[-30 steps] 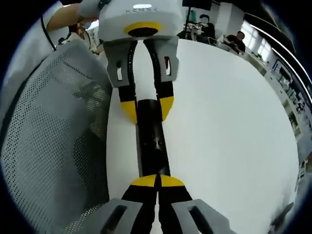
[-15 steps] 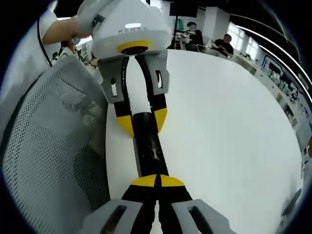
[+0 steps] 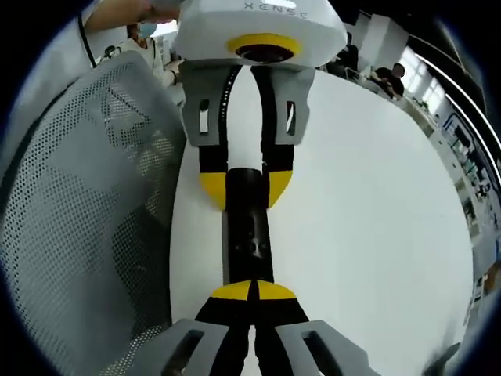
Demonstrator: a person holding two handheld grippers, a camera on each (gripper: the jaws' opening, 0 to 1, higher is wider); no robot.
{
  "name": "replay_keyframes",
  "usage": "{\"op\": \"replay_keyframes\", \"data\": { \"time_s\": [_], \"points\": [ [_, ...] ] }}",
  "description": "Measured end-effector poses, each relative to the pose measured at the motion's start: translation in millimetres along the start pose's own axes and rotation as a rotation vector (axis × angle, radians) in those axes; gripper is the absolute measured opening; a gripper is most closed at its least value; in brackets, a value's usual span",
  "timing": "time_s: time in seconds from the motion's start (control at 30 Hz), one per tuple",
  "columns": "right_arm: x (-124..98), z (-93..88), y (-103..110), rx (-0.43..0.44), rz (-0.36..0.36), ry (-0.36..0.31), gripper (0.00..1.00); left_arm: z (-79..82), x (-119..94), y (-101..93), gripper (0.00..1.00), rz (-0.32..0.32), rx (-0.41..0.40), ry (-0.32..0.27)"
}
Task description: Press the specified remote control buttons in sequence, fully releasing each button before pressing the next.
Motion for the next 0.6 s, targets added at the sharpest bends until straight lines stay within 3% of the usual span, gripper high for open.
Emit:
{"op": "replay_keyframes", "data": {
  "time_s": [0.17,0.33,0.43,0.6],
  "points": [
    [-1.5,-1.7,-1.5,0.067,-0.012,-0.056,0.0,-0.1,0.1,0.1,0.23,-0.001,0.003,-0.005],
    [-5.2,-1.1,-1.5,0.262,0.054,-0.091,0.0,0.1,0.2,0.2,0.23,-0.001,0.003,-0.003],
    [-6.0,-0.8,-8.9,0.236,0.017,-0.106,0.03,-0.2,0.1,0.2,0.23,-0.002,0.001,-0.013],
    [-1.7,0.5,0.1,0.176,0.06,-0.093,0.11,-0.2,-0.1,0.1,0.23,-0.002,0.001,-0.023]
  ]
}}
Point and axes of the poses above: the point that each gripper's makers call its tool centre point, and the gripper's own axes: x roughly forward along the fingers, y roughly to its left, z roughly out of its top, the point moved 1 cm from there along -x, roughly backward along the fingers, and after that the axes turned 14 degrees about -z, right-handed, at the moved point
